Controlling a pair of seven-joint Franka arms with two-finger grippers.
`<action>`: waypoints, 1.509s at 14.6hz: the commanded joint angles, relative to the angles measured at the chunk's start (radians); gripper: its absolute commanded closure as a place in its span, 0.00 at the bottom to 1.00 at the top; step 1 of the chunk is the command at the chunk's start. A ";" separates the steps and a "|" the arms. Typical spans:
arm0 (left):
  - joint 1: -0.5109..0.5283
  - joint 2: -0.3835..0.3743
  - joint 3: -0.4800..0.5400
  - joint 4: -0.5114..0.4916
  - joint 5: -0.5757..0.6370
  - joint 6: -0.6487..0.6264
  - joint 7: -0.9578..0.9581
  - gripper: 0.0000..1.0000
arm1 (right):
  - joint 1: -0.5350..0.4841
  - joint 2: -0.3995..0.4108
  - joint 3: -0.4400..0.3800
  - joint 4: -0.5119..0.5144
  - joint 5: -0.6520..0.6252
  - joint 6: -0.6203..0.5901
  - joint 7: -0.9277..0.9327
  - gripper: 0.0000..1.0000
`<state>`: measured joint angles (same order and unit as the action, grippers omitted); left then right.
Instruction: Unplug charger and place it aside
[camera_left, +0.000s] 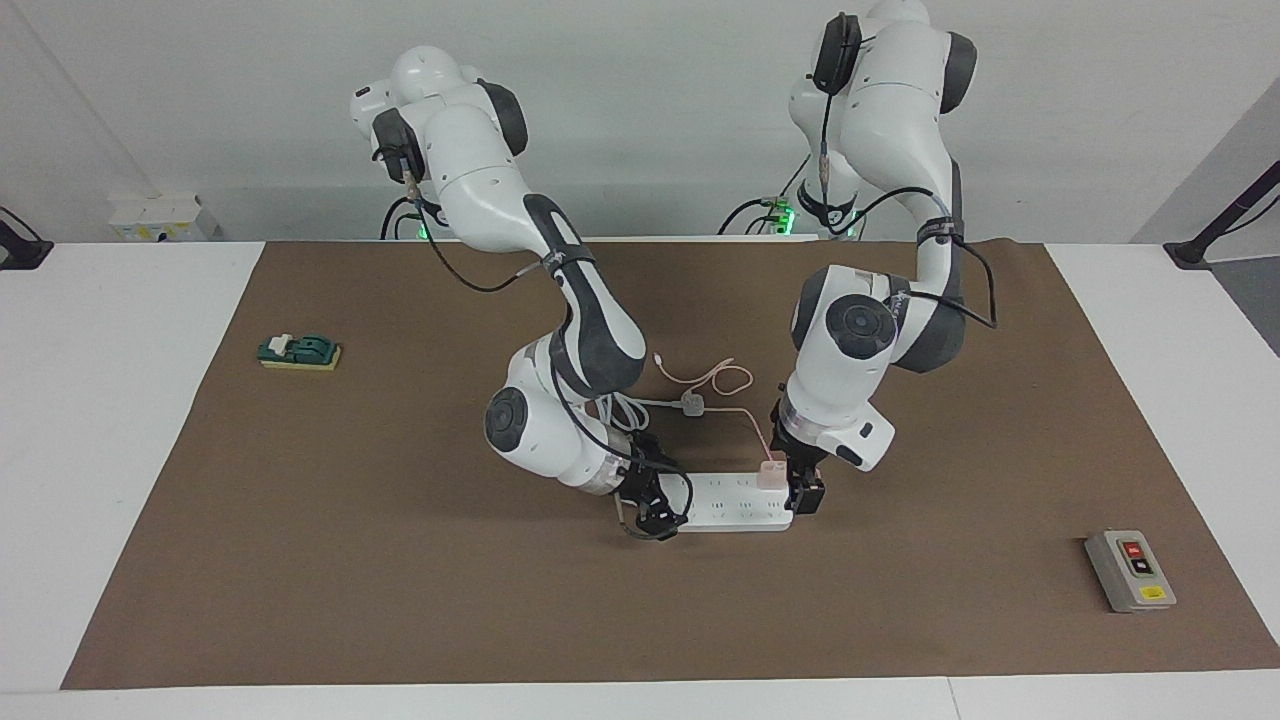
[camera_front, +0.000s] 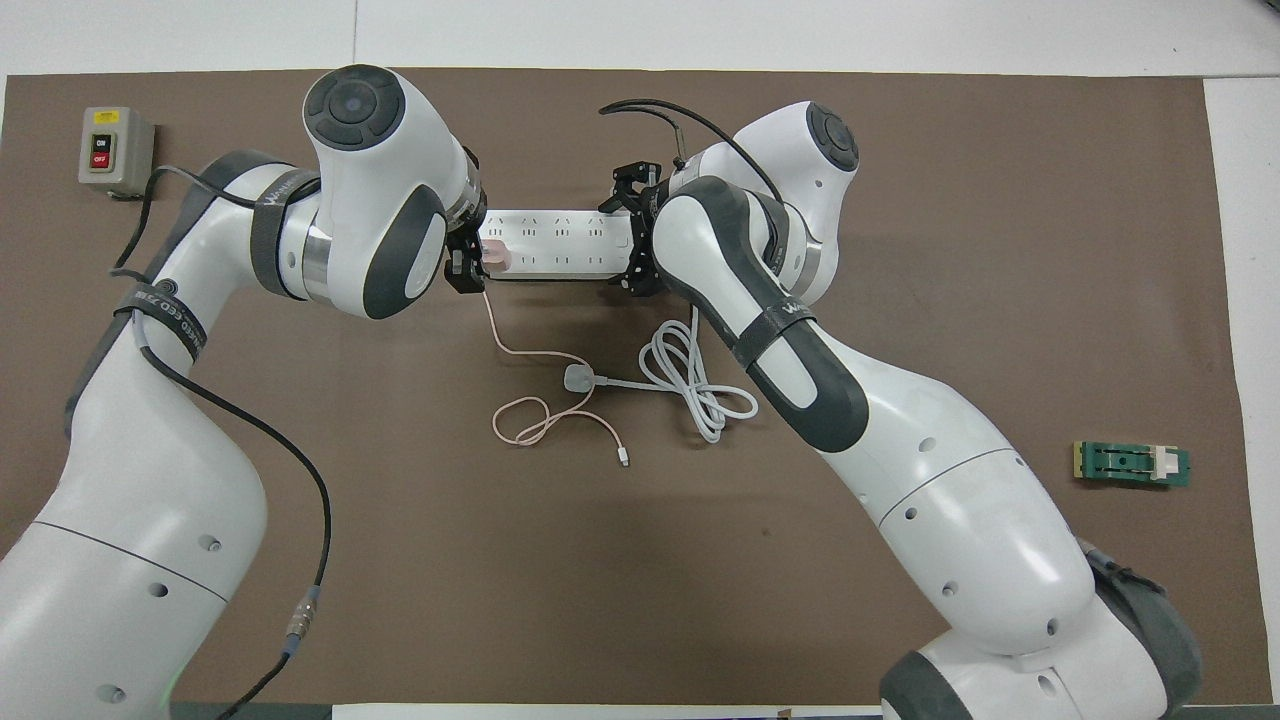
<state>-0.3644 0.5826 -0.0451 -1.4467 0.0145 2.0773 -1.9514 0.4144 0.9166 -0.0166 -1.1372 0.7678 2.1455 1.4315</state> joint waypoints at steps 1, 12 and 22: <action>-0.022 -0.024 0.014 -0.079 0.030 0.065 -0.023 0.00 | 0.001 0.044 -0.003 0.039 -0.027 0.011 -0.029 0.00; -0.033 -0.041 0.014 -0.113 0.041 0.079 -0.021 0.47 | -0.003 0.051 0.000 0.010 -0.030 0.042 -0.071 0.96; -0.027 -0.041 0.013 -0.104 0.042 0.075 -0.012 1.00 | -0.005 0.051 0.000 0.008 -0.019 0.045 -0.071 0.94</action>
<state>-0.3875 0.5746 -0.0432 -1.5177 0.0382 2.1356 -1.9534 0.4164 0.9477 -0.0168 -1.1259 0.7560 2.1753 1.4220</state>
